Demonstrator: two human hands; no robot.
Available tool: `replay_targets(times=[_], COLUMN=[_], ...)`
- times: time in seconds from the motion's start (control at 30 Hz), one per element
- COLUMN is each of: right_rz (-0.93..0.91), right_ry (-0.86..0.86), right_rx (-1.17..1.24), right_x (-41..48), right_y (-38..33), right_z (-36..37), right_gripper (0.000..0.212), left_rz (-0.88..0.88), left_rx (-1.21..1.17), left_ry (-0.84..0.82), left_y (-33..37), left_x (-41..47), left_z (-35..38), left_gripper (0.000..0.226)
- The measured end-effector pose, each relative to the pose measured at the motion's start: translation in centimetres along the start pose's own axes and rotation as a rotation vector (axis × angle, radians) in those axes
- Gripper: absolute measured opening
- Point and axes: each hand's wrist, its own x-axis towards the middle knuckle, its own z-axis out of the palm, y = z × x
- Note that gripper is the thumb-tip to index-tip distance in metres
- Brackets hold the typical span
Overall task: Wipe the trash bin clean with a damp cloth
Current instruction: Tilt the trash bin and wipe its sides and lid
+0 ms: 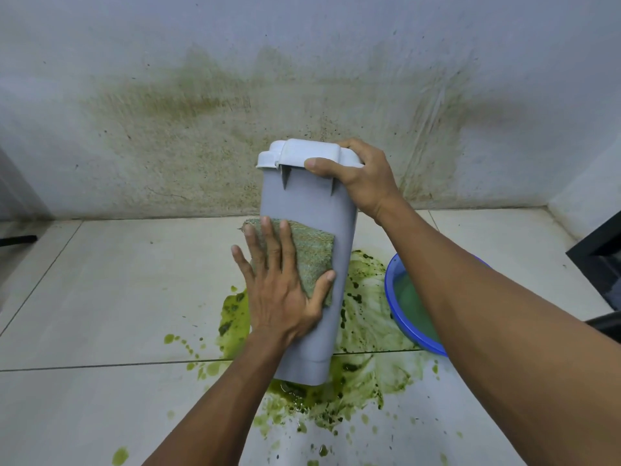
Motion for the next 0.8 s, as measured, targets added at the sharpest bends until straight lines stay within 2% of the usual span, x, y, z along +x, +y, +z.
replay_targets(times=[0.13, 0.23, 0.3, 0.43, 0.5, 0.57, 0.7, 0.8], right_rz=[0.008, 0.004, 0.01, 0.012, 0.014, 0.014, -0.003, 0.017], right_ry=[0.021, 0.029, 0.026, -0.001, 0.004, 0.022, 0.038, 0.032], right_rx=[0.011, 0.013, 0.012, 0.023, 0.019, 0.007, -0.005, 0.019], right_x=[0.2, 0.3, 0.3, 0.1, 0.0, 0.1, -0.1, -0.2], right_y=[0.2, 0.2, 0.2, 0.1, 0.0, -0.1, 0.0, 0.2], right_z=[-0.1, 0.0, 0.0, -0.3, 0.0, 0.4, 0.4, -0.3], right_gripper=[0.069, 0.071, 0.068, 0.061, 0.055, 0.05, 0.046, 0.046], left_rz=[0.168, 0.253, 0.437, 0.953, 1.092, 1.068, 0.864, 0.865], left_rx=[-0.042, 0.017, 0.034, 0.112, 0.158, 0.173, 0.193, 0.315], left_ry=[-0.015, -0.054, -0.096, -0.21, -0.229, -0.207, -0.17, -0.295], left_y=[-0.3, 0.4, 1.0, -1.8, -3.8, -4.1, 0.7, 4.3], left_x=[0.7, 1.2, 0.4, -1.4, -0.2, 2.0, 4.3, 2.1], left_z=[-0.2, -0.4, -0.3, -0.3, -0.9, -1.6, -1.8, -0.4], left_gripper=[0.093, 0.085, 0.079, 0.069, 0.069, 0.068, 0.06, 0.052])
